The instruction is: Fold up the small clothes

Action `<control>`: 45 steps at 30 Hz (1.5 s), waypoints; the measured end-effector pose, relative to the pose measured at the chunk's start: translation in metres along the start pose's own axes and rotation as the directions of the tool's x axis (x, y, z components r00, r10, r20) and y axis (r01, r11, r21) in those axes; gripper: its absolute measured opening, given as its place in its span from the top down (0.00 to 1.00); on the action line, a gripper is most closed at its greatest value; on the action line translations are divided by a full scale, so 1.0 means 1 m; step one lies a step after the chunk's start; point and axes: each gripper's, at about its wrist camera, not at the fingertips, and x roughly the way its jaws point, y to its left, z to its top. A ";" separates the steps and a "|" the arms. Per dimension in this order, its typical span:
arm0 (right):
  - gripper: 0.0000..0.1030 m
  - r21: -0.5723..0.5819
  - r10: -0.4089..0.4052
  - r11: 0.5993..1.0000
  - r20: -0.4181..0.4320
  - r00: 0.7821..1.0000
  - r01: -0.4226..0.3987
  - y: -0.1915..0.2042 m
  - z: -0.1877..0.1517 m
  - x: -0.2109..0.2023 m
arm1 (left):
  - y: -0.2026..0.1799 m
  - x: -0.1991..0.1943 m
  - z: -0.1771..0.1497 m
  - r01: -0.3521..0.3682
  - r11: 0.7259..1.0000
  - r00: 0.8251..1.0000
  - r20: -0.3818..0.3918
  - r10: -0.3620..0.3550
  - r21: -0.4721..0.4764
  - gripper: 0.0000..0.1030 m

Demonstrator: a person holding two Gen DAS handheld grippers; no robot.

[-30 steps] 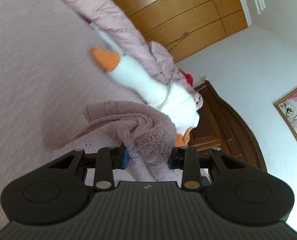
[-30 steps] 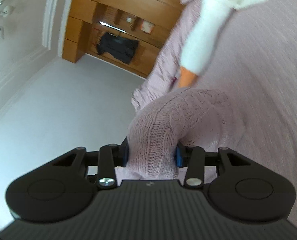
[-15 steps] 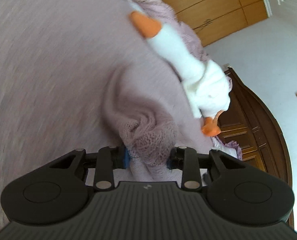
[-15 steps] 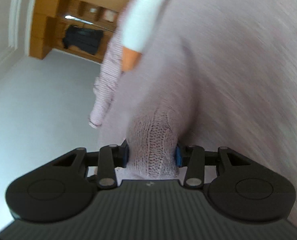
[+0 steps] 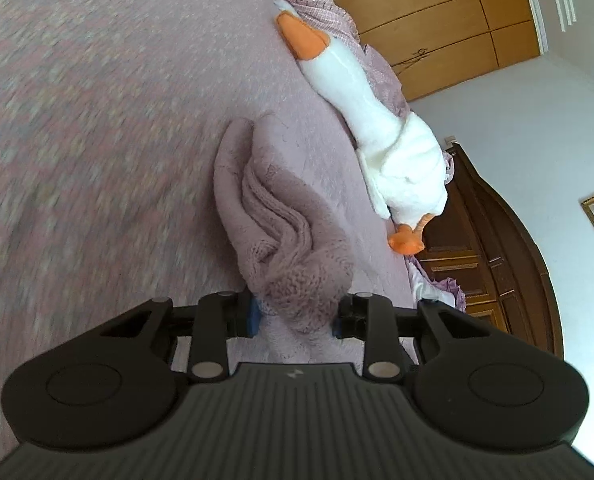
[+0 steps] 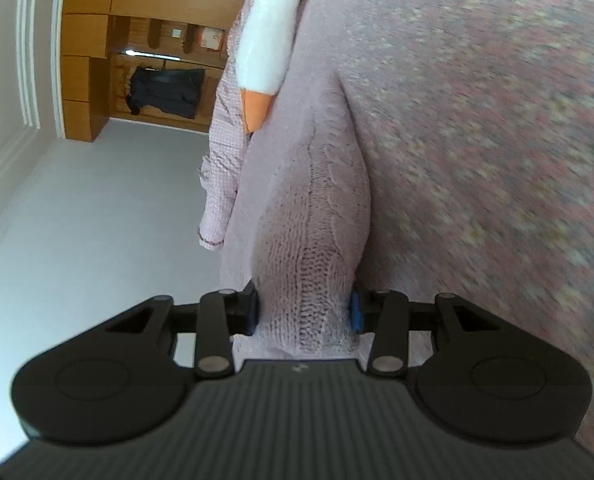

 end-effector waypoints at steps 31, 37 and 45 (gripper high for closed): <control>0.53 -0.015 -0.034 0.999 -0.025 0.999 0.033 -0.027 -0.044 -0.057 | 0.000 -0.041 -0.067 -0.128 0.982 0.991 -0.018 0.132 0.141 0.56; 0.53 -0.017 -0.051 0.999 -0.007 0.999 0.051 -0.032 -0.051 -0.078 | -0.009 -0.063 -0.078 -0.200 0.950 0.979 0.017 0.201 0.239 0.47; 0.54 -0.054 -0.088 0.994 0.038 0.995 0.090 -0.034 -0.070 -0.116 | -0.040 -0.107 -0.102 -0.249 0.866 0.968 0.088 0.234 0.434 0.39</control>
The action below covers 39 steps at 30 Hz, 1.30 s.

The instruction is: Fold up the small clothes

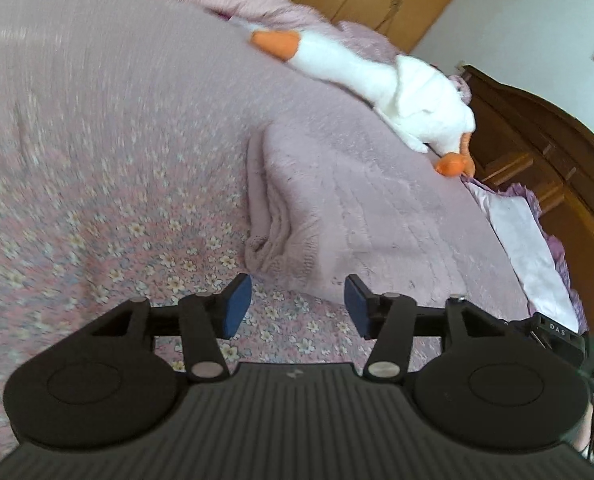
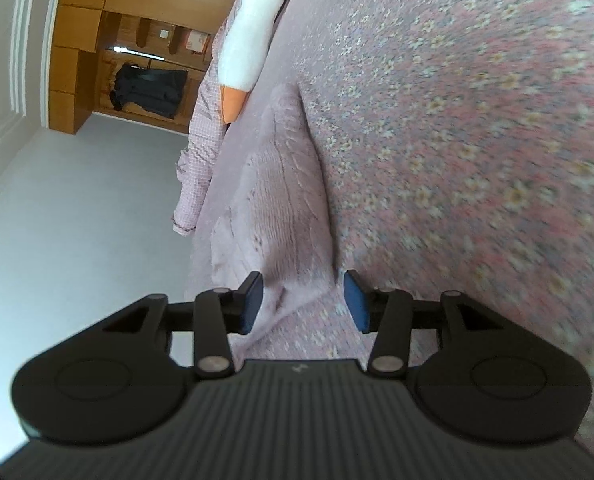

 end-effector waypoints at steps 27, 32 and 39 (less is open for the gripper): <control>0.15 -0.811 0.237 0.540 0.404 0.884 0.226 0.111 -0.060 -0.012 | -0.054 0.003 0.019 -0.032 0.888 0.964 0.250 -0.094 0.458 0.02; 0.00 -0.815 0.288 0.504 0.472 0.833 0.287 0.134 -0.047 -0.017 | -0.061 0.001 0.046 -0.028 0.881 0.930 0.334 -0.150 0.472 0.00; 0.00 -0.851 0.251 0.446 0.418 0.873 0.279 0.132 -0.040 0.010 | -0.062 0.033 0.040 -0.015 0.842 0.953 0.264 -0.152 0.539 0.00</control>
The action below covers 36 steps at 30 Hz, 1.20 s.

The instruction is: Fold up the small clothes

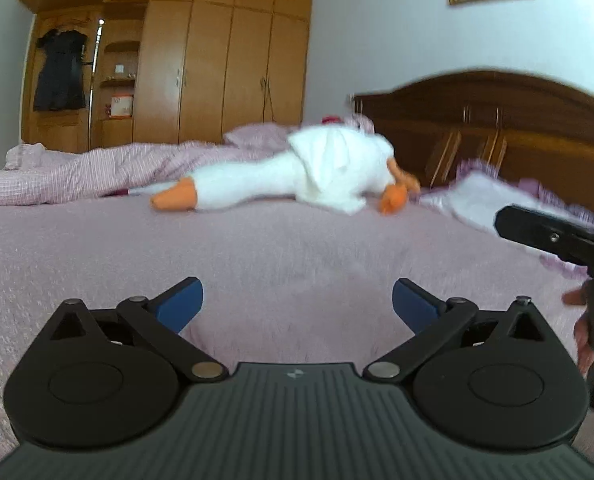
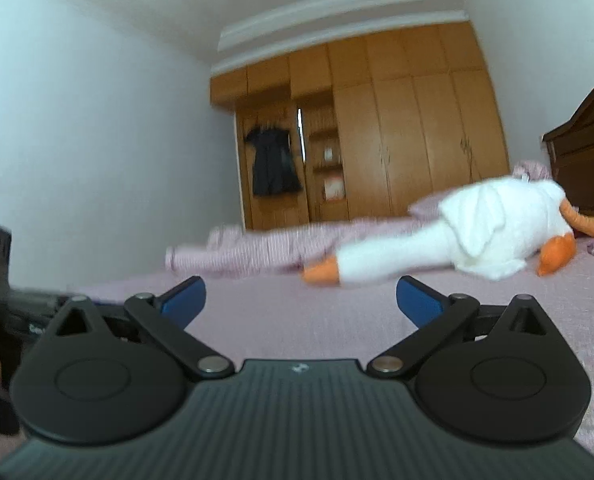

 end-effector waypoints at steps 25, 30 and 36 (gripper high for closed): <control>0.00 -0.149 -0.044 0.989 -0.145 0.988 0.022 0.021 -0.062 0.011 | 0.001 0.034 -0.076 -0.003 1.000 0.999 -0.045 0.003 0.005 0.00; 0.00 -0.156 -0.045 0.988 -0.138 0.989 0.023 0.022 -0.063 0.010 | 0.003 0.034 -0.076 -0.004 1.000 0.999 -0.052 0.004 -0.009 0.00; 0.00 -0.158 -0.048 0.987 -0.157 0.986 0.023 0.022 -0.062 0.011 | 0.003 0.033 -0.076 -0.007 1.000 0.999 -0.051 0.006 -0.005 0.00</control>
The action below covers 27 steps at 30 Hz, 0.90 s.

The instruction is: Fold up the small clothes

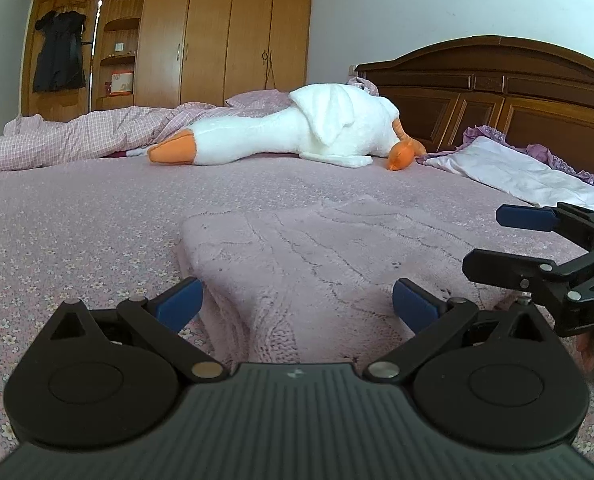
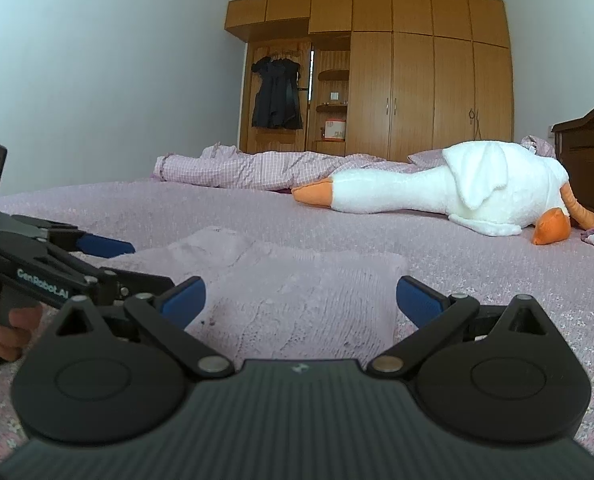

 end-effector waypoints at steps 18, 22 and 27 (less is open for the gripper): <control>0.00 -0.023 -0.003 1.000 -0.020 1.000 0.002 0.004 0.001 0.000 | 0.000 0.001 0.000 -0.001 1.000 1.000 0.001 0.001 0.004 0.00; 0.00 -0.027 -0.003 1.000 -0.023 1.000 0.003 0.005 0.001 0.000 | 0.000 0.001 0.000 -0.001 1.000 1.000 0.001 0.001 0.005 0.00; 0.00 -0.037 -0.003 0.999 -0.028 1.000 0.002 0.007 0.002 0.001 | -0.001 0.001 0.000 -0.002 1.000 1.000 0.000 0.002 0.006 0.00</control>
